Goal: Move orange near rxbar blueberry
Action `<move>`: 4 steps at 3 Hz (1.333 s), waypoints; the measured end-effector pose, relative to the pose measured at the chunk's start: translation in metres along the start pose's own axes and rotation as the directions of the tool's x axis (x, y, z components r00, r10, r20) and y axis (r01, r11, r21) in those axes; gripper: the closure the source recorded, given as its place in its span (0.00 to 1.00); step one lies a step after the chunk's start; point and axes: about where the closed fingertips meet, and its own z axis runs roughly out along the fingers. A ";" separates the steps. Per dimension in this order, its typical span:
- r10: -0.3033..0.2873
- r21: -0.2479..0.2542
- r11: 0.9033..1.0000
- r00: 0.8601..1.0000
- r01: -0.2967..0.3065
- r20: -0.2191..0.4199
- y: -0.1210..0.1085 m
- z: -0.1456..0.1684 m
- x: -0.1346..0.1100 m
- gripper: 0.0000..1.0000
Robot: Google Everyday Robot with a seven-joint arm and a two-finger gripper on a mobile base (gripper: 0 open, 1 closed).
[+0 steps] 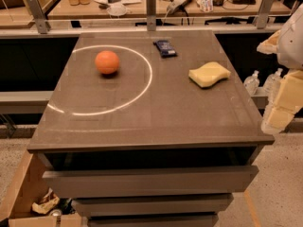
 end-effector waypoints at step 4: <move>-0.063 0.008 0.997 0.798 0.073 0.600 -0.004 0.055 -0.062 0.00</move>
Offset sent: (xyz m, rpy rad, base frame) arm -0.0011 0.0511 0.0084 0.7541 -0.0830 0.1936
